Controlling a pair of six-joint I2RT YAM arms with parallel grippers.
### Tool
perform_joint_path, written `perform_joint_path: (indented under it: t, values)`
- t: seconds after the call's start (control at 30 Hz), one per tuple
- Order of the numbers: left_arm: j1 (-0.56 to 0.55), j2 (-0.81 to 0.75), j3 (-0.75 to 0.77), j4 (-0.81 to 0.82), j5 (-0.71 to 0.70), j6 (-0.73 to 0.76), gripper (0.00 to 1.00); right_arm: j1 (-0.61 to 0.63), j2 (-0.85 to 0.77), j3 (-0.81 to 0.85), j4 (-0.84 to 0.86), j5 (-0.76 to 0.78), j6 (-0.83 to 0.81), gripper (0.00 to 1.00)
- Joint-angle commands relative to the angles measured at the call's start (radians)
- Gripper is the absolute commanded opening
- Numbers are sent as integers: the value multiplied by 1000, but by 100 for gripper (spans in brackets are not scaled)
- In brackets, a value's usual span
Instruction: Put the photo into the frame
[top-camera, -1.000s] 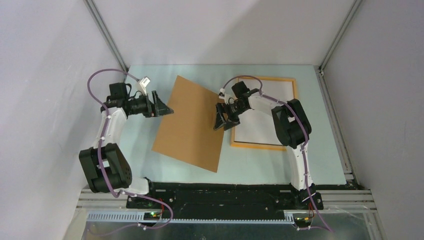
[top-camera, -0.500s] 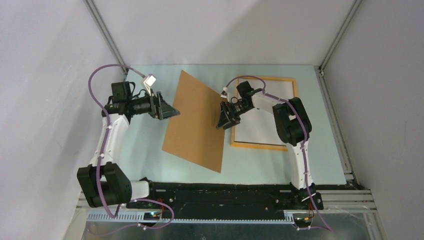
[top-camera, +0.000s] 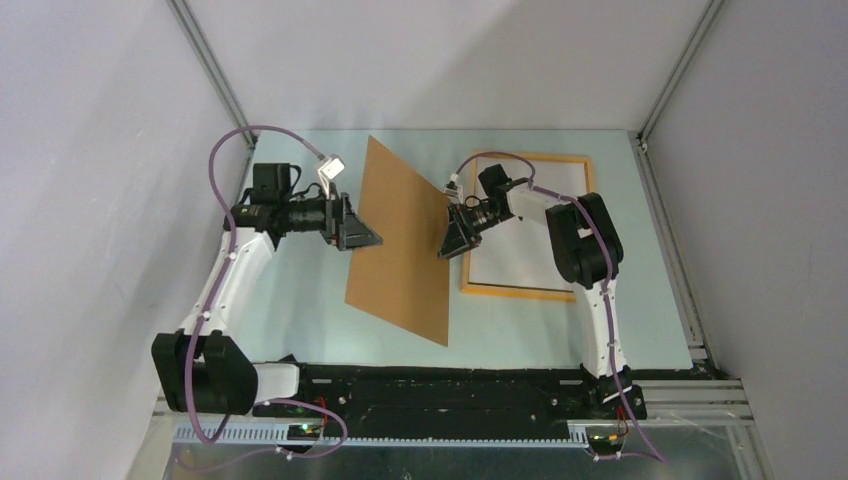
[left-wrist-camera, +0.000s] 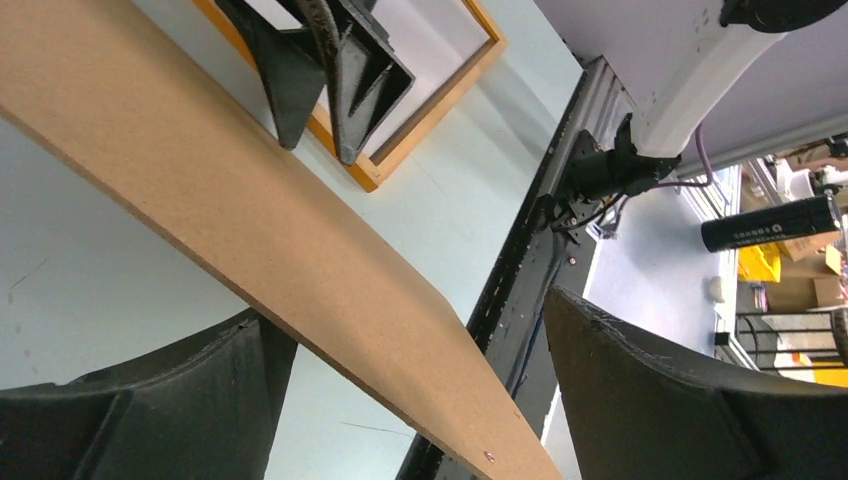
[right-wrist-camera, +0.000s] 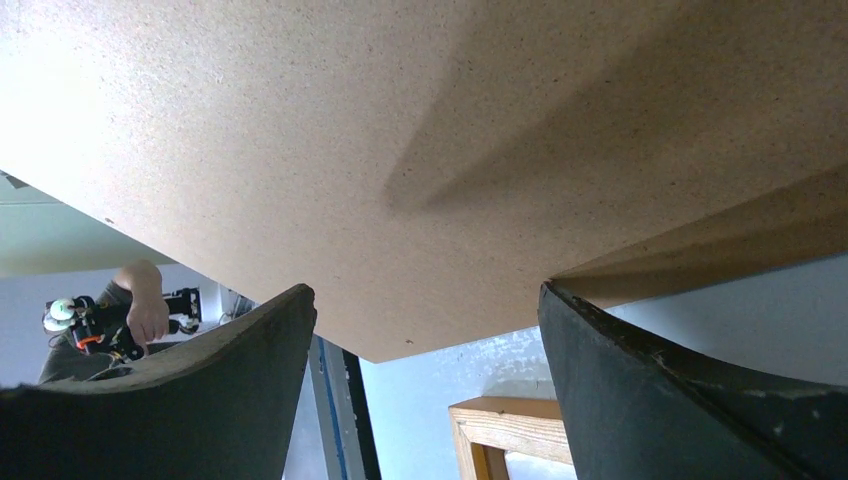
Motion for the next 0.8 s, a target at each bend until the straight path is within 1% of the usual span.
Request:
perform_joint_path:
  t: [0.0,0.07,0.13,0.17,0.23,0.37,0.47,0.67,0.77]
  values:
    - [-50,7,77,-16,12,-14,94,2,48,13,-17,-12,-74,87]
    - [-68,9,111,-17,-34,-32,94,-2,45,12,-23,-11,-79,87]
    - [-81,13,129,-16,-121,-63,93,-5,39,11,-25,-8,-81,87]
    - [-83,18,147,-17,-188,-87,91,-7,35,9,-25,-5,-81,87]
    - [-87,26,170,-17,-263,-120,85,-8,24,8,-25,-2,-78,87]
    - [-112,34,187,-16,-379,-144,76,-8,5,-1,-1,-1,-49,87]
    - [-134,52,200,-18,-448,-159,65,-8,-8,-10,10,-1,-39,88]
    - [-186,88,230,-18,-506,-195,47,-12,-35,-25,29,-1,-17,88]
    - [-206,102,251,-23,-526,-214,34,-16,-46,-29,30,1,-11,88]
